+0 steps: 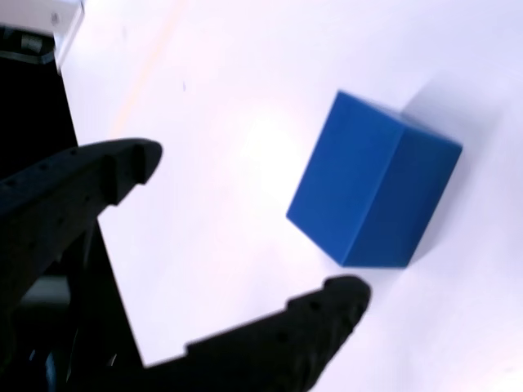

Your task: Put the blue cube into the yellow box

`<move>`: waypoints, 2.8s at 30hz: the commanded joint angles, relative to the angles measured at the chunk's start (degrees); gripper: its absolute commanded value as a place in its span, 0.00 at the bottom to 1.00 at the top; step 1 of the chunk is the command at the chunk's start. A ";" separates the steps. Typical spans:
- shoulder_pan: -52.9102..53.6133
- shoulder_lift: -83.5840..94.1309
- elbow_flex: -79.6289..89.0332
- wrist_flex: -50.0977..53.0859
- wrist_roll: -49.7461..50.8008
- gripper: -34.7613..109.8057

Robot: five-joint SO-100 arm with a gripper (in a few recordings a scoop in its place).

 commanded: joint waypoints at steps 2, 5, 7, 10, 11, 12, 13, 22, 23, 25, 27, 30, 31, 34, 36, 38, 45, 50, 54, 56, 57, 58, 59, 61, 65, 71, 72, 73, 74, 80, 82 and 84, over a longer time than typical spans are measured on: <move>-2.64 -4.92 -9.93 2.02 -1.23 0.55; -3.87 -8.79 -12.83 2.99 -0.79 0.55; -4.31 -11.34 -14.24 2.99 -0.44 0.55; -5.10 -15.03 -15.73 2.72 -0.35 0.55; -5.36 -16.35 -16.35 2.72 -0.09 0.55; -5.62 -17.75 -16.96 2.64 0.18 0.55; -5.89 -18.98 -17.40 2.46 0.44 0.55; -6.94 -27.86 -20.04 -0.79 2.99 0.55; -7.12 -28.74 -20.30 -1.05 3.25 0.55; -7.56 -30.50 -20.83 -1.49 3.78 0.55; -8.09 -31.90 -21.18 -1.93 4.66 0.55; -9.05 -33.40 -21.36 -2.64 5.98 0.55; -9.32 -33.93 -21.36 -2.99 6.24 0.55; -10.28 -35.07 -21.27 -3.96 7.73 0.55; -11.07 -35.77 -21.27 -3.96 8.70 0.55; -11.34 -36.30 -21.18 -3.96 9.23 0.55; -10.81 -38.23 -20.92 -5.19 9.93 0.53; -10.90 -38.67 -19.78 -5.62 10.20 0.46; -11.16 -38.58 -18.63 -6.59 10.81 0.35; -11.43 -38.23 -18.19 -6.59 11.07 0.31; -11.60 -38.06 -17.93 -6.59 11.43 0.30; -11.78 -37.88 -17.67 -6.59 11.69 0.30; -12.04 -37.71 -17.40 -6.59 11.87 0.29; -12.39 -37.09 -17.05 -6.50 12.39 0.28; -11.69 -34.28 -16.70 -4.83 11.07 0.27; -3.60 -25.75 -18.28 -2.29 3.87 0.27; -1.85 -24.52 -18.81 -1.85 2.81 0.27; 0.00 -23.38 -19.51 -1.41 1.58 0.27; 2.02 -22.24 -20.30 -1.05 0.26 0.27; 16.17 -16.17 -25.05 -2.55 -7.29 0.27; 21.45 -15.12 -26.89 -3.87 -9.67 0.27; 26.28 -14.15 -27.25 -6.77 -12.22 0.28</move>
